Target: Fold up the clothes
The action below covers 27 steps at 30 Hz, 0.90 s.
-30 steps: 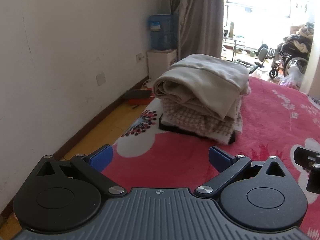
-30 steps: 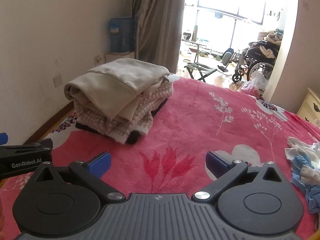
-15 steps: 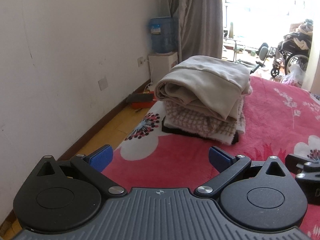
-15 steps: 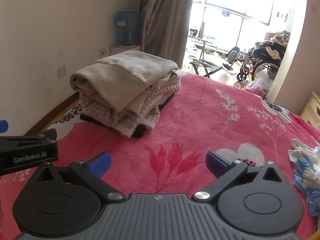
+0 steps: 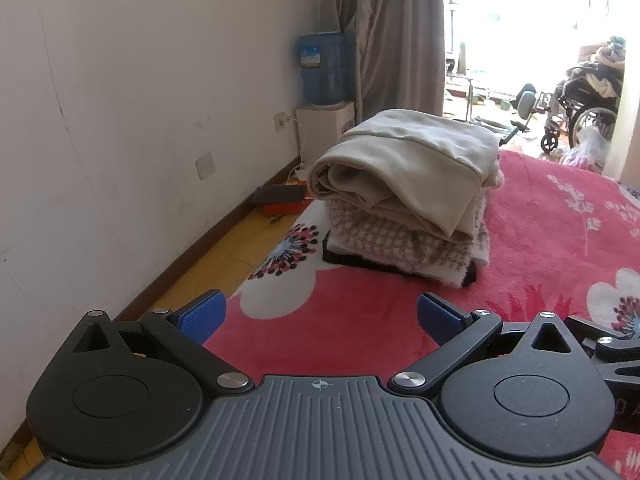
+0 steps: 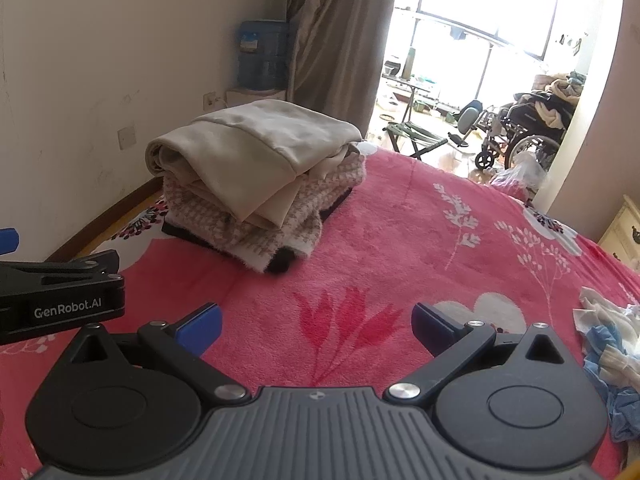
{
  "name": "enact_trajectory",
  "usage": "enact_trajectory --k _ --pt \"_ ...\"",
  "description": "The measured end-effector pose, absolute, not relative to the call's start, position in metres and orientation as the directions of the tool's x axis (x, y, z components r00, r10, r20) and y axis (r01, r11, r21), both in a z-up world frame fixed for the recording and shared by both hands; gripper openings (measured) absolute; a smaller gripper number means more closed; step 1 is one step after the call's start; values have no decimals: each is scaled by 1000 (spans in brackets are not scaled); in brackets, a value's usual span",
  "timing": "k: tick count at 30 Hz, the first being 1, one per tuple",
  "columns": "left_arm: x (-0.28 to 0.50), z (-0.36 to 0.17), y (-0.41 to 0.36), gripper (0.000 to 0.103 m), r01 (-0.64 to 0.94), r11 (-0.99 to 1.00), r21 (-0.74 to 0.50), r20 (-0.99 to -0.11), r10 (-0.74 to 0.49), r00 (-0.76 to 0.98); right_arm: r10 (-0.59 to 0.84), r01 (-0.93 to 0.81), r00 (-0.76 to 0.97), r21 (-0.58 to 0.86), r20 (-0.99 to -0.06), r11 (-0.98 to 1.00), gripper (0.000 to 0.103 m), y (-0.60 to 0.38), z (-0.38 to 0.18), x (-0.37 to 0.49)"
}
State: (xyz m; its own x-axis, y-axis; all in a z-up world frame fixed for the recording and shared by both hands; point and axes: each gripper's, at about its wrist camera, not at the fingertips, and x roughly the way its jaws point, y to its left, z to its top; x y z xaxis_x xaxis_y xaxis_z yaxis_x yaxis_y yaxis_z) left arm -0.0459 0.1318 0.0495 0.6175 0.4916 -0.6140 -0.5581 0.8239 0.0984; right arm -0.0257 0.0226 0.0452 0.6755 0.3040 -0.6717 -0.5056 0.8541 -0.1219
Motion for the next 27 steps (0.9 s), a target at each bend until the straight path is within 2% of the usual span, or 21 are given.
enact_trajectory --k 27 --pt "-48 55 138 103 -573 816 75 -610 493 621 280 -491 678 -136 -680 860 103 30 45 -26"
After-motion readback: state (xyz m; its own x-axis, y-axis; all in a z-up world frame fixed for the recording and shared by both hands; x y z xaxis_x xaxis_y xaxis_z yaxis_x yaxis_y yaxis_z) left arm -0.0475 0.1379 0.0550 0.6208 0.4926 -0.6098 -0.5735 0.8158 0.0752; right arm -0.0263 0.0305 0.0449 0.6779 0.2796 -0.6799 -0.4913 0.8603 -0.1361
